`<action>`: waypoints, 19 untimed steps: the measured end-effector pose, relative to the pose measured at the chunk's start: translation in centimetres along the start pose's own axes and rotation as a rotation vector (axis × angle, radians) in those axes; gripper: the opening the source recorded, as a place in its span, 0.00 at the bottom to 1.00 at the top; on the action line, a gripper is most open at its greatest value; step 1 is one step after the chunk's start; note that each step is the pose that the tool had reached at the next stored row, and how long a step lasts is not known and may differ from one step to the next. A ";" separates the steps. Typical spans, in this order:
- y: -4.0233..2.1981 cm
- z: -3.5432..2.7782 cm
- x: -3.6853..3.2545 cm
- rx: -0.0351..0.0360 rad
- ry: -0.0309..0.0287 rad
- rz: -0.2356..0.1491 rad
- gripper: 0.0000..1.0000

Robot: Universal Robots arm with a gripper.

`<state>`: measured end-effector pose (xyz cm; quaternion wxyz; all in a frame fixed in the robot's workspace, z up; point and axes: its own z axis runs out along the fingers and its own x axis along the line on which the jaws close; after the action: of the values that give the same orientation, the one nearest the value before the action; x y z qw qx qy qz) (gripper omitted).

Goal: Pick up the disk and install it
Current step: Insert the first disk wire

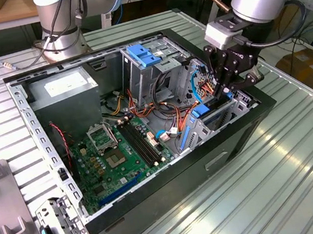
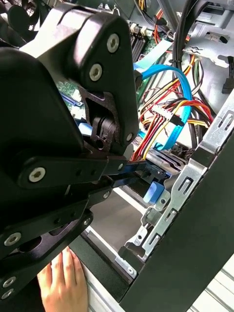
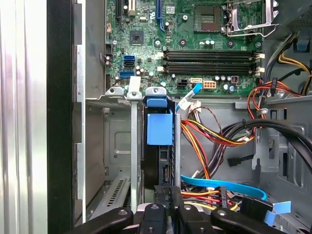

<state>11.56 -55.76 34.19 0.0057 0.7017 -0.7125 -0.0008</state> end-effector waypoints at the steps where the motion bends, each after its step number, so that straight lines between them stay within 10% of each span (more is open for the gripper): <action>1: 0.00 0.01 0.00 0.0000 -0.0002 0.000 0.16; 15: 0.00 -1.01 0.00 -0.0001 -0.0009 0.000 0.24; 19: 0.00 -1.01 0.00 -0.0001 -0.0007 0.000 0.11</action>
<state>11.57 -55.75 35.21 0.0055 0.7017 -0.7125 -0.0011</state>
